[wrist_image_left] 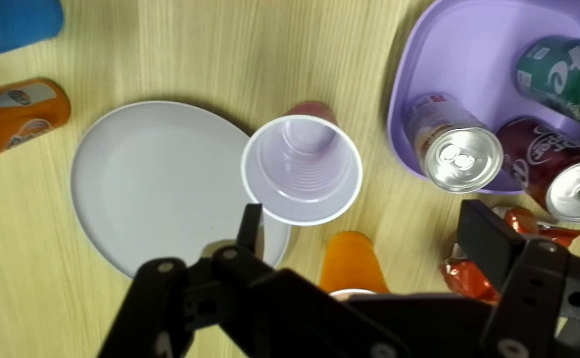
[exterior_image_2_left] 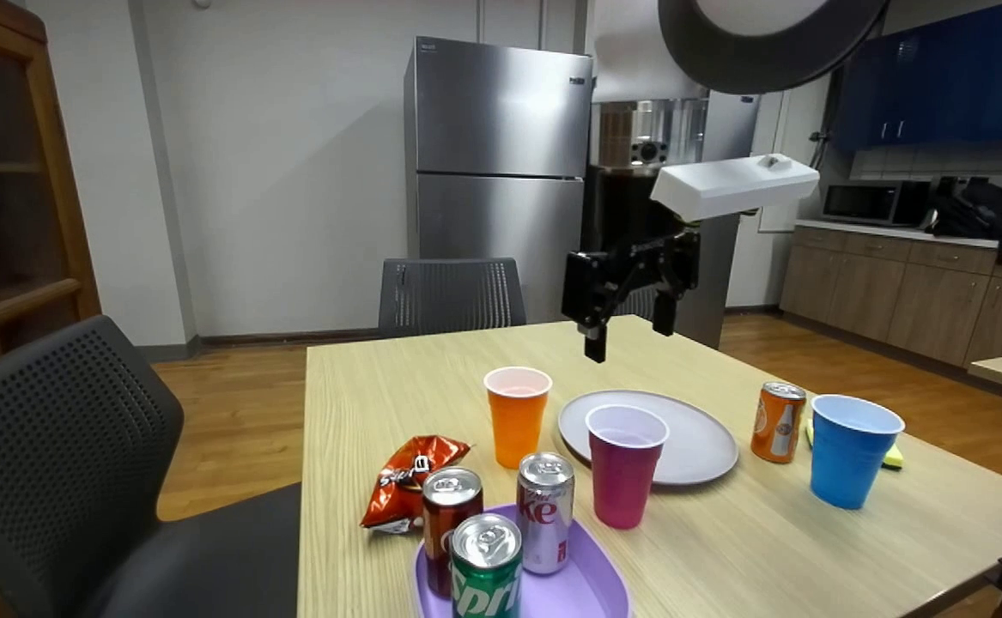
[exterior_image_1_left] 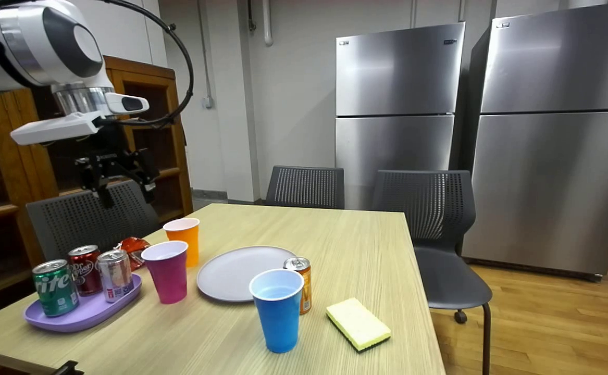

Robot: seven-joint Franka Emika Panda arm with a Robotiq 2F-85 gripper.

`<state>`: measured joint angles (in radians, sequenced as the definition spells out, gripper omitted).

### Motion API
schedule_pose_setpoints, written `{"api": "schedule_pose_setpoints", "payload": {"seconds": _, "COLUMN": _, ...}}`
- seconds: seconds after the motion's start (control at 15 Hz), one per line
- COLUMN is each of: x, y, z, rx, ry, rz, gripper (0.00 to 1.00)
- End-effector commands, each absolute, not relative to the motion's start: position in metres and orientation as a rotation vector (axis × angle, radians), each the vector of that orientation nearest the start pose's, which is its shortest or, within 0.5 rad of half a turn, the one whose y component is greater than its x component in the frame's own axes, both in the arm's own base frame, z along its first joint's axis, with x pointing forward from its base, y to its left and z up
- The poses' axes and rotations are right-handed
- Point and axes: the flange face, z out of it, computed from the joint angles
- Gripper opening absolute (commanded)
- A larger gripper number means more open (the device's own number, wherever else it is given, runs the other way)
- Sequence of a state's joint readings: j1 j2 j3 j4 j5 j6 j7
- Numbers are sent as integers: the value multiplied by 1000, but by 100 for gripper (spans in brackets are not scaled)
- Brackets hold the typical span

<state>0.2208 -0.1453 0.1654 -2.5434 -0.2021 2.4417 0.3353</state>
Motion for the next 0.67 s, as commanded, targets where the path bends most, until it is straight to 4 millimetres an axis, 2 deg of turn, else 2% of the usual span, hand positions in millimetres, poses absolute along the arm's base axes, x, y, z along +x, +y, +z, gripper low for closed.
{"api": "schedule_pose_setpoints", "payload": {"seconds": 0.0, "x": 414, "y": 117, "z": 339, "rx": -3249, "ry": -202, "rz": -189, "gripper": 100}}
{"api": "schedule_pose_setpoints", "payload": {"seconds": 0.6, "x": 430, "y": -4, "z": 337, "rx": -3240, "ry": 123, "rz": -184, "gripper": 100}}
